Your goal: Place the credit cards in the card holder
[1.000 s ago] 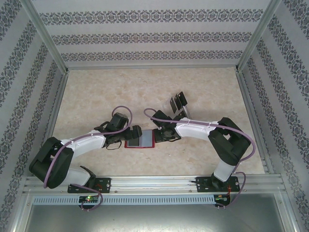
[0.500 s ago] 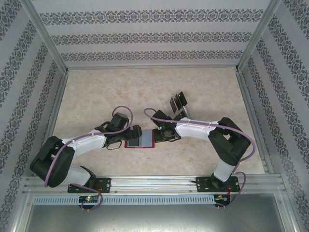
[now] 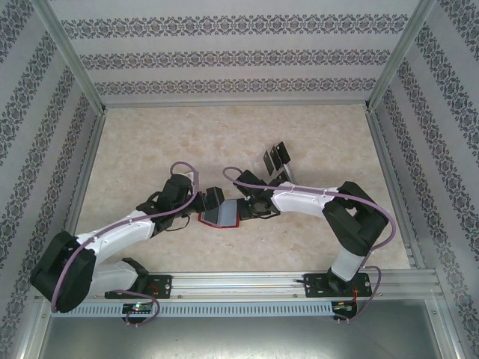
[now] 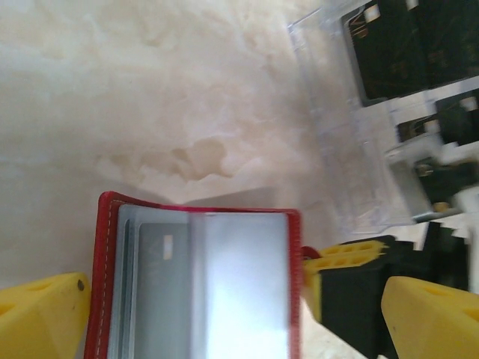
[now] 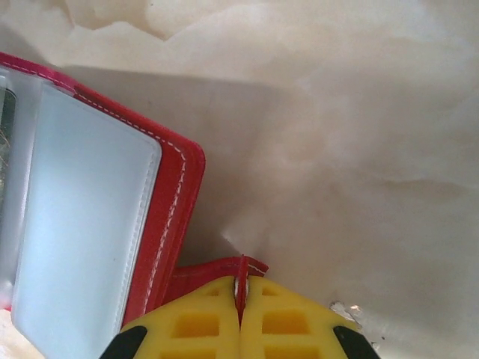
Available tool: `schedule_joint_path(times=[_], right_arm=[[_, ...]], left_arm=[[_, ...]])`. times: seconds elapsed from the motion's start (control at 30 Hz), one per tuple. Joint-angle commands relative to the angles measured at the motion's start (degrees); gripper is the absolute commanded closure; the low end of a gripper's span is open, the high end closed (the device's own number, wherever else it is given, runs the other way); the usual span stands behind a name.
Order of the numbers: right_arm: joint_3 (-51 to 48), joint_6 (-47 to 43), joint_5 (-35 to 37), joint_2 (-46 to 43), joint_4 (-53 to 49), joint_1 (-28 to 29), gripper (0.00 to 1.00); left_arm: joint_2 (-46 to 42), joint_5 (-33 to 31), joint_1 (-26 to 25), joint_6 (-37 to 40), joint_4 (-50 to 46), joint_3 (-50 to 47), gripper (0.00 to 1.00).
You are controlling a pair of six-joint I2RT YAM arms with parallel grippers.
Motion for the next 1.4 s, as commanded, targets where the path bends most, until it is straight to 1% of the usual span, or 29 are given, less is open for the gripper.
schedule_joint_path(times=[0.0, 0.1, 0.13, 0.23, 0.33, 0.5, 0.6, 0.7, 0.77, 0.97, 1.07, 1.2, 1.37], right_arm=[[0.8, -0.1, -1.2, 0.8, 1.0, -0.9, 1.0], [0.7, 0.0, -2.4, 0.5, 1.6, -1.7, 1.0], [0.7, 0.1, -2.6, 0.2, 1.6, -1.9, 0.98], [0.0, 0.5, -2.6, -1.4, 1.6, -2.9, 0.77], [-0.9, 0.7, -2.4, -3.8, 1.3, -4.2, 0.69], [-2.7, 0.8, -2.0, -8.0, 0.3, -6.3, 0.68], [-3.6, 1.1, -2.0, -10.3, -0.2, -7.3, 0.68], [-4.7, 1.5, -1.9, -12.8, -0.8, -7.7, 0.66], [-5.3, 1.8, -1.5, -14.6, -1.4, -8.0, 0.62], [-5.7, 2.4, -0.9, -19.1, -4.1, -8.4, 0.61], [-6.6, 4.0, -2.7, -21.3, -3.2, -8.2, 0.61], [-8.2, 6.4, -4.9, -23.8, -0.4, -6.4, 0.61], [-9.3, 8.8, -5.0, -25.7, 1.0, -3.5, 0.61]], left_arm=[[-0.8, 1.6, -1.1, -2.4, 4.9, -0.8, 0.0], [1.2, 1.4, -2.8, -3.3, 7.5, -0.4, 0.0], [2.1, 1.3, -3.6, -3.8, 8.5, -0.2, 0.0], [4.6, 0.5, -6.1, -4.9, 12.0, 0.4, 0.0], [7.3, -0.9, -8.8, -5.4, 14.0, 1.7, 0.0], [11.5, -3.5, -12.9, -6.2, 18.0, 2.7, 0.0], [13.7, -5.4, -14.5, -7.1, 20.7, 2.3, 0.0], [15.2, -7.0, -15.3, -8.1, 22.7, 1.5, 0.0], [15.4, -7.6, -15.4, -8.2, 22.2, 1.6, 0.0], [14.2, -9.6, -15.4, -7.3, 20.1, 2.2, 0.0], [13.7, -10.4, -15.5, -6.6, 18.8, 2.9, 0.0], [12.9, -11.3, -15.4, -5.5, 16.1, 4.0, 0.0], [11.7, -11.8, -15.1, -5.4, 14.7, 4.4, 0.0]])
